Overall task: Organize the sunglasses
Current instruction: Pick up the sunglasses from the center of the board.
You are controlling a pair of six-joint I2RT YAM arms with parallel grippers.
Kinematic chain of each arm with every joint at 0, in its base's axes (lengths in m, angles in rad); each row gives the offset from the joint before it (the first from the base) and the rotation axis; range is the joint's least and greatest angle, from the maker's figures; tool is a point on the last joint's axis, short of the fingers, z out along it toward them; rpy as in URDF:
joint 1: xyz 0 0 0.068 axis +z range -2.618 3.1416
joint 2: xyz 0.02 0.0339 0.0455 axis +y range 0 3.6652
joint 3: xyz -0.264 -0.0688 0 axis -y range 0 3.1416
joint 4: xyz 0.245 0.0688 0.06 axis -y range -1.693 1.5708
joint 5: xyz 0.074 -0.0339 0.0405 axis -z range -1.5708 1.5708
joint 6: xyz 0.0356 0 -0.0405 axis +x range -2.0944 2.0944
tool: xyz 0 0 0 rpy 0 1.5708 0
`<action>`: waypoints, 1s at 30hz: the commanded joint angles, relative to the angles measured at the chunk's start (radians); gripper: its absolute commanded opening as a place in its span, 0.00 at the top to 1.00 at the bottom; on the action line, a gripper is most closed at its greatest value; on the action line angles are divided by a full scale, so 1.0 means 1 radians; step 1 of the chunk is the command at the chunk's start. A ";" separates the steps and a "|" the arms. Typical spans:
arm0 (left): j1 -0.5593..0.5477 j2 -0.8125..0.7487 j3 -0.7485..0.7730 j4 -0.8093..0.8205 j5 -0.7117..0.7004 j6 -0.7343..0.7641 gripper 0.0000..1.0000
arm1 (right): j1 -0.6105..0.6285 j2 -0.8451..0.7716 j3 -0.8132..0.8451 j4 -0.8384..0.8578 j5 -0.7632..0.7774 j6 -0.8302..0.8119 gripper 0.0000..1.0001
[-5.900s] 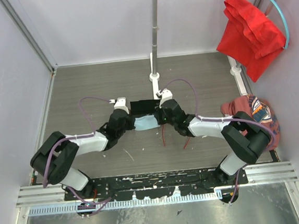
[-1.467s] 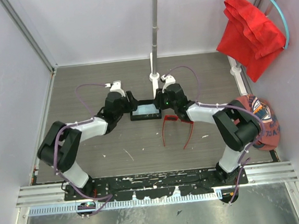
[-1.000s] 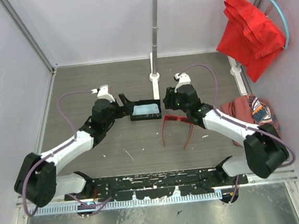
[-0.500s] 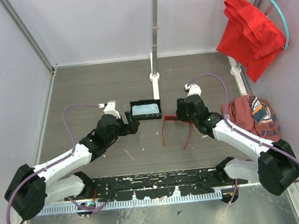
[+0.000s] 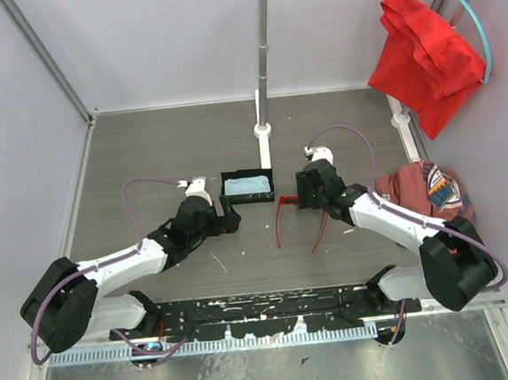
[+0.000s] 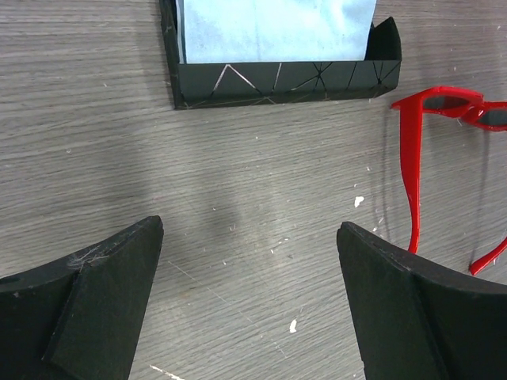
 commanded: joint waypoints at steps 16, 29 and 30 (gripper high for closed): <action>-0.003 -0.030 0.001 0.033 -0.003 0.015 0.02 | -0.012 0.175 0.202 -0.107 -0.047 -0.152 0.34; -0.003 -0.082 -0.024 0.018 -0.021 0.016 0.02 | -0.028 0.209 0.179 -0.100 -0.093 -0.153 0.36; -0.003 -0.082 -0.025 0.018 -0.021 0.016 0.02 | -0.028 0.216 0.181 -0.101 -0.102 -0.154 0.36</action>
